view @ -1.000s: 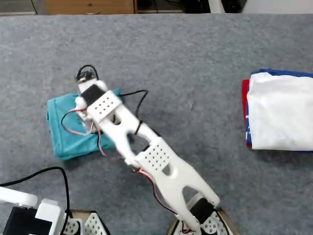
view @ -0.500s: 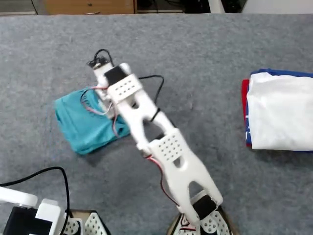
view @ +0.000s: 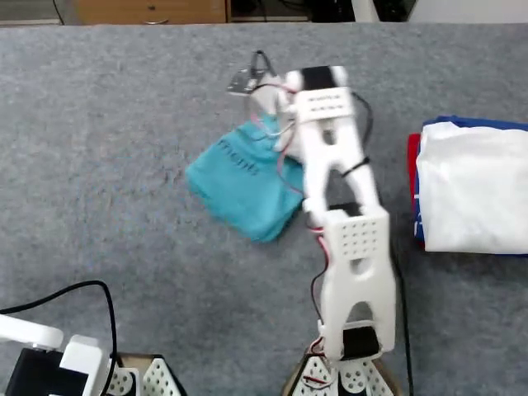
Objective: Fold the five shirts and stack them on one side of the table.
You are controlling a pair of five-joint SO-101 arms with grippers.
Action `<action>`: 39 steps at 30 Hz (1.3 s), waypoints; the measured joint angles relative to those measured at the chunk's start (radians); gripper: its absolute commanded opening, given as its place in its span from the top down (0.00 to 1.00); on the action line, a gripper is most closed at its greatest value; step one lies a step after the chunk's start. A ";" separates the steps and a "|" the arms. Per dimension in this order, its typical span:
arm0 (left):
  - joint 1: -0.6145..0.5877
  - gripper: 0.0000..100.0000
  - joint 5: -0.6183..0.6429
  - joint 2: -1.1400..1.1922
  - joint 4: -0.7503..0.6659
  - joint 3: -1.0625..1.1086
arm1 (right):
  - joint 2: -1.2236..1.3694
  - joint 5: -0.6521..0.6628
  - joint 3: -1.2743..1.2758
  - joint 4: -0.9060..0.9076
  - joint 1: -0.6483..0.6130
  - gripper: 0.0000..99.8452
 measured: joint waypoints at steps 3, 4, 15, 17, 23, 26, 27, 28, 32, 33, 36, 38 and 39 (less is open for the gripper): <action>0.012 0.98 0.000 0.000 0.000 0.000 | 0.014 0.144 0.000 -0.086 0.035 0.99; 0.017 0.98 0.000 0.000 0.000 0.000 | 0.020 0.161 0.000 -0.098 0.035 0.96; 0.040 0.98 -0.061 0.000 0.000 0.000 | 0.026 0.011 -0.084 0.017 0.037 0.74; 0.040 0.98 -0.063 0.000 0.000 0.000 | 0.026 -0.028 -0.150 0.083 0.037 0.74; 0.044 0.98 -0.064 0.000 0.000 0.000 | 0.025 -0.247 -0.235 0.127 0.032 1.00; 0.058 0.98 -0.066 0.000 0.000 0.000 | 0.025 -0.345 -0.236 0.127 0.002 0.99; 0.058 0.98 -0.066 0.000 0.000 0.000 | 0.021 -0.384 -0.233 0.127 -0.006 1.00; 0.058 0.98 -0.066 0.000 0.000 0.000 | 0.011 -0.428 -0.224 0.127 -0.012 1.00; 0.058 0.98 -0.066 0.000 0.000 0.000 | -0.081 -0.569 -0.098 0.127 -0.044 1.00; 0.058 0.98 -0.066 0.000 0.000 0.000 | -0.114 -0.597 -0.048 0.127 -0.058 1.00; 0.058 0.98 -0.066 0.000 0.000 -0.005 | -0.229 -0.684 0.132 0.127 -0.106 1.00; 0.058 0.98 -0.066 0.000 0.000 -0.018 | -0.295 -0.723 0.258 0.127 -0.135 1.00; 0.058 0.98 -0.066 0.000 0.000 -0.023 | -0.311 -0.736 0.321 0.126 -0.144 1.00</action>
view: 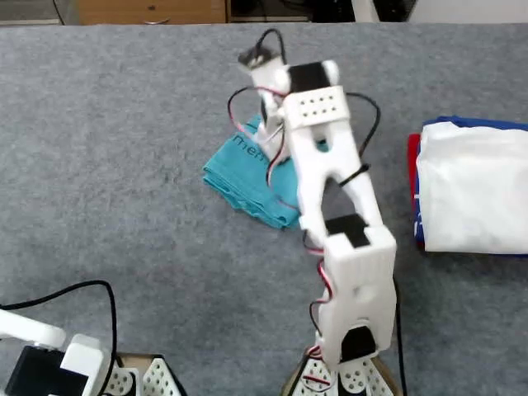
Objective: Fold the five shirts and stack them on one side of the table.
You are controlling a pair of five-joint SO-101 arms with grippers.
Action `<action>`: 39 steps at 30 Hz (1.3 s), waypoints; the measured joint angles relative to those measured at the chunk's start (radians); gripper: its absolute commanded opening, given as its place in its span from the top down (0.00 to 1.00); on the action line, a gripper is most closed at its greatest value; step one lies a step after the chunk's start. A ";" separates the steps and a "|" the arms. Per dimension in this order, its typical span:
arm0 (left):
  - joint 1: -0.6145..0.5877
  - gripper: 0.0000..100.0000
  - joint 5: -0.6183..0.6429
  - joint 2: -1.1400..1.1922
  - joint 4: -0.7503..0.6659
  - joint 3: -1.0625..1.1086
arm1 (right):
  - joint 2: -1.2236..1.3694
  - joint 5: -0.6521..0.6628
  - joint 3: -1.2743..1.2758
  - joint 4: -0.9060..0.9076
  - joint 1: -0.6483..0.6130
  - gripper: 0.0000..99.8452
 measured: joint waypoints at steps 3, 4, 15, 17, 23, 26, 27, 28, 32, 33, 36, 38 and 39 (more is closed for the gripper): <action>0.006 0.98 -0.002 0.000 0.000 -0.008 | -0.011 -0.029 0.144 -0.038 -0.003 1.00; 0.006 0.98 -0.002 0.000 0.000 -0.009 | -0.011 -0.032 0.184 -0.061 -0.003 1.00; 0.006 0.98 -0.002 0.000 0.000 -0.011 | 0.068 -0.040 0.388 -0.163 -0.095 1.00; 0.006 0.98 -0.002 0.000 0.000 -0.011 | 0.068 -0.040 0.384 -0.155 -0.094 1.00; 0.006 0.98 -0.002 0.000 0.000 -0.011 | 0.009 -0.040 0.253 -0.061 -0.094 1.00; 0.006 0.98 -0.002 0.000 0.000 -0.011 | -0.023 -0.040 0.153 -0.031 -0.094 1.00; 0.006 0.98 -0.002 0.000 0.000 -0.011 | -0.026 -0.040 0.118 -0.026 -0.091 1.00; 0.003 0.98 -0.002 0.000 0.000 -0.011 | -0.026 -0.040 0.089 -0.021 -0.086 1.00; -0.003 0.98 -0.035 0.000 0.000 -0.011 | -0.026 -0.141 0.005 -0.020 -0.072 1.00; -0.003 0.98 -0.046 0.000 0.000 -0.011 | -0.026 -0.186 -0.009 -0.020 -0.071 1.00; -0.003 0.98 -0.057 0.000 0.000 -0.011 | -0.026 -0.339 -0.054 -0.015 -0.066 1.00; -0.003 0.98 -0.061 0.000 0.000 -0.011 | -0.026 -0.436 -0.080 -0.005 -0.061 1.00; -0.003 0.98 -0.061 0.000 0.000 -0.011 | -0.026 -0.477 -0.091 -0.002 -0.060 1.00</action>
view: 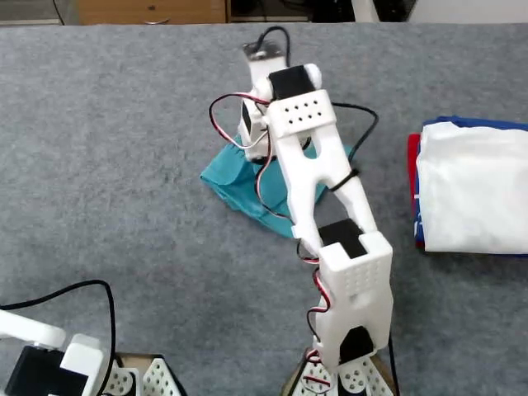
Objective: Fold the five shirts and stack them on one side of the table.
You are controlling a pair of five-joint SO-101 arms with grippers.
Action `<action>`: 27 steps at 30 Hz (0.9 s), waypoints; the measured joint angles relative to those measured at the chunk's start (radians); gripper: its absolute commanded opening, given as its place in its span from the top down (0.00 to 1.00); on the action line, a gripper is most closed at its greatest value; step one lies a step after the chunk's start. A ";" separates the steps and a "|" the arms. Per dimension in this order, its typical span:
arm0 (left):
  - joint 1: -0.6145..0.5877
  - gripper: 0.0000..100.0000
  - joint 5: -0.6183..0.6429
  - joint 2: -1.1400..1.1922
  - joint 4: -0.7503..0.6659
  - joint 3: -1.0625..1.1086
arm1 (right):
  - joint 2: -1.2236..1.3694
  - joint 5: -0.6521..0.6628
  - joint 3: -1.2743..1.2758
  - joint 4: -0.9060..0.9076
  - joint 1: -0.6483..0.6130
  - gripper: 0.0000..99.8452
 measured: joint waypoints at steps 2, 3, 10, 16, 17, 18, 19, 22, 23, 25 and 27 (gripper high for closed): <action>0.000 0.98 0.000 0.000 0.000 0.000 | 0.000 -0.046 -0.006 0.002 0.002 1.00; 0.000 0.98 0.000 0.000 0.000 0.000 | 0.000 -0.055 -0.006 0.002 0.005 1.00; 0.000 0.98 -0.002 0.000 0.000 0.000 | -0.081 -0.023 0.146 0.002 0.011 1.00; 0.000 0.98 -0.002 0.000 0.000 0.000 | -0.186 0.048 0.431 0.002 0.058 1.00; 0.000 0.98 -0.002 0.000 0.000 0.000 | -0.203 0.068 0.473 0.002 0.072 1.00; 0.000 0.98 -0.002 0.000 0.000 0.000 | -0.215 0.091 0.505 0.002 0.086 1.00; 0.000 0.98 -0.002 0.000 0.000 0.000 | -0.229 0.114 0.531 0.002 0.098 1.00; 0.000 0.98 -0.002 0.000 0.000 0.000 | -0.258 0.181 0.560 0.002 0.120 1.00; 0.000 0.98 -0.002 0.000 0.000 0.000 | -0.267 0.195 0.560 0.002 0.121 1.00; 0.000 0.98 -0.002 0.000 0.000 0.000 | -0.278 0.207 0.560 0.002 0.121 1.00; 0.000 0.98 -0.002 0.000 0.000 0.000 | -0.279 0.209 0.552 0.002 0.120 1.00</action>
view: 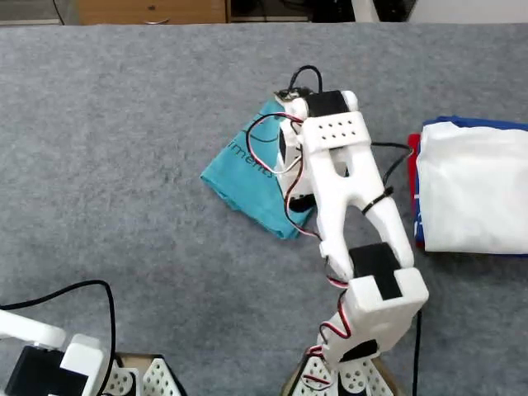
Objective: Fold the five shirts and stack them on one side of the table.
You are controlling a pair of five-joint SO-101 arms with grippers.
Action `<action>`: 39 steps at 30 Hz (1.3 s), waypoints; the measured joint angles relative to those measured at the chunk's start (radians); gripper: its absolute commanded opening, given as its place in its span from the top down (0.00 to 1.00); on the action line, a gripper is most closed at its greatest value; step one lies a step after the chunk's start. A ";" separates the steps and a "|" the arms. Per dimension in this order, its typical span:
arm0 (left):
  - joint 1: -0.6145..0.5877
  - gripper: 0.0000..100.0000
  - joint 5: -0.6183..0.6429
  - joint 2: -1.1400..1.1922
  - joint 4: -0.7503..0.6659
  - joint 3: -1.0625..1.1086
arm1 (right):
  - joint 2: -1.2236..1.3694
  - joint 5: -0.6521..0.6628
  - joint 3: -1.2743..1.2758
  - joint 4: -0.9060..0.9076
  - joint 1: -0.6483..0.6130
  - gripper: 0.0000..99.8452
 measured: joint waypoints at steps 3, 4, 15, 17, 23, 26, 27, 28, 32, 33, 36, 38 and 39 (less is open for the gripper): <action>0.000 0.98 0.000 0.000 0.000 0.000 | 0.002 -0.014 -0.055 0.000 -0.017 0.95; 0.000 0.98 0.000 0.000 0.000 0.000 | 0.011 -0.038 -0.083 0.000 -0.032 0.91; 0.000 0.98 0.000 0.000 0.000 0.000 | 0.370 -0.557 -0.485 -0.032 -0.087 0.53; 0.000 0.98 0.000 0.000 0.000 0.000 | 0.445 -0.618 -0.566 -0.032 -0.087 0.53; 0.000 0.98 0.000 0.000 0.000 0.000 | 0.658 -0.723 -0.796 -0.032 -0.087 0.53; 0.000 0.98 0.000 0.000 0.000 0.000 | 0.743 -0.750 -0.887 -0.032 -0.087 0.53; 0.000 0.98 0.000 0.000 0.000 0.000 | 0.769 -0.758 -0.914 -0.032 -0.087 0.53; 0.000 0.98 0.000 0.000 0.000 0.000 | 0.792 -0.766 -0.937 -0.032 -0.087 0.53; 0.000 0.98 0.000 0.000 0.000 0.000 | 0.872 -0.801 -0.996 -0.032 -0.087 0.53; 0.000 0.98 0.000 0.000 0.000 0.000 | 0.888 -0.804 -1.000 -0.032 -0.087 0.53; 0.000 0.98 0.000 0.000 0.000 0.000 | 0.925 -0.806 -1.020 -0.032 -0.084 0.54; 0.000 0.98 0.000 0.000 0.000 0.000 | 0.945 -0.807 -1.042 -0.032 -0.081 0.58; 0.000 0.98 0.000 0.000 0.000 0.000 | 0.954 -0.807 -1.049 -0.032 -0.081 0.62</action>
